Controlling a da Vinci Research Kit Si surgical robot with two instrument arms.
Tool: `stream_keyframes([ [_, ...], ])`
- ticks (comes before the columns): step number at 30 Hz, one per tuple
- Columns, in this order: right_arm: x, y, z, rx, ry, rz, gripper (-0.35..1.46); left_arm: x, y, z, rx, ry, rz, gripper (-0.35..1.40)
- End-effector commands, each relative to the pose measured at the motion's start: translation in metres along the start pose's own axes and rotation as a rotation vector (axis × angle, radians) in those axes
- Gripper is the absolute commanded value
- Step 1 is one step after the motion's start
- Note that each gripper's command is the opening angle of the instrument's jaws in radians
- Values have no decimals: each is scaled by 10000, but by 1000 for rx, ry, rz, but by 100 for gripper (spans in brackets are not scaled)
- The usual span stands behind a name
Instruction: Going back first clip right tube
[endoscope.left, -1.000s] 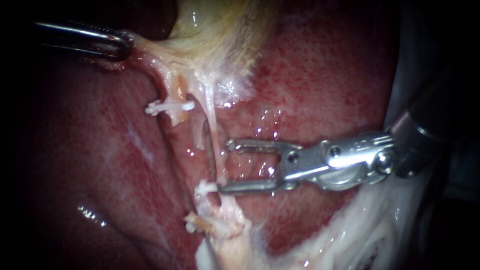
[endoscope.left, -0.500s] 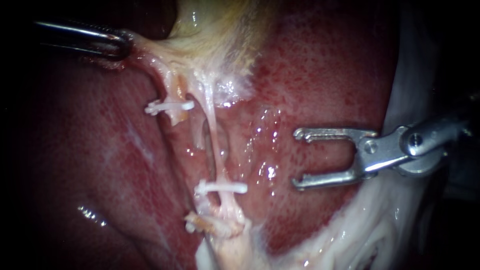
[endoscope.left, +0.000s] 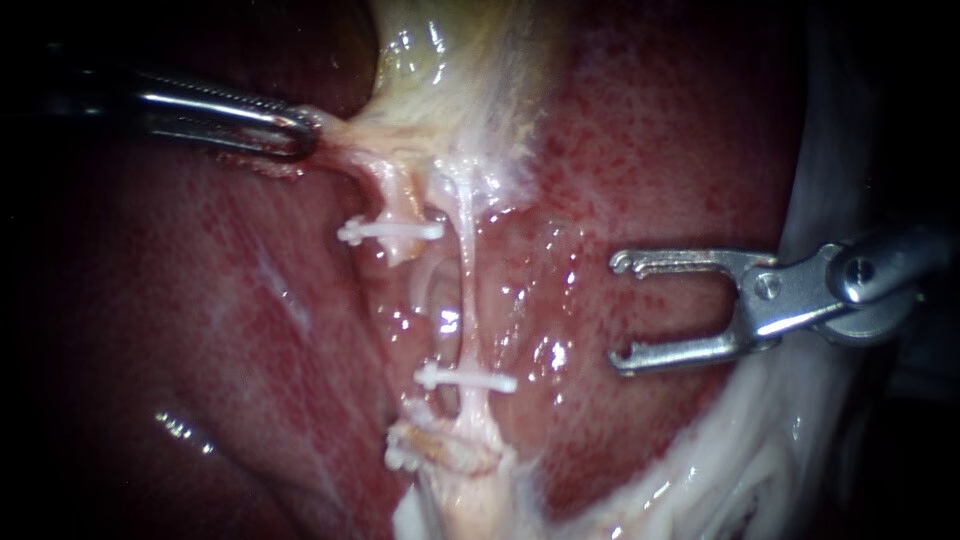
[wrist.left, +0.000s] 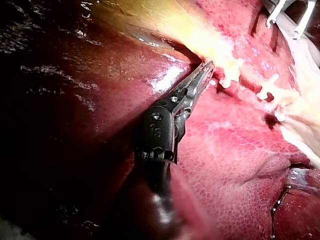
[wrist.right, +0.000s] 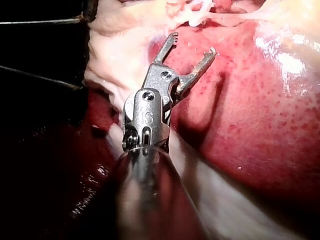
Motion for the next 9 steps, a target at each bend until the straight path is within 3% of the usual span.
stream_keyframes([
  [1, 0, 0, 0, 0, 0, -6, 50, 0, -1, 0, -2, -1, 0, -35],
  [9, 2, 0, 1, 6, 2, -5, 50, -1, -2, -2, -3, -1, 1, -35],
])
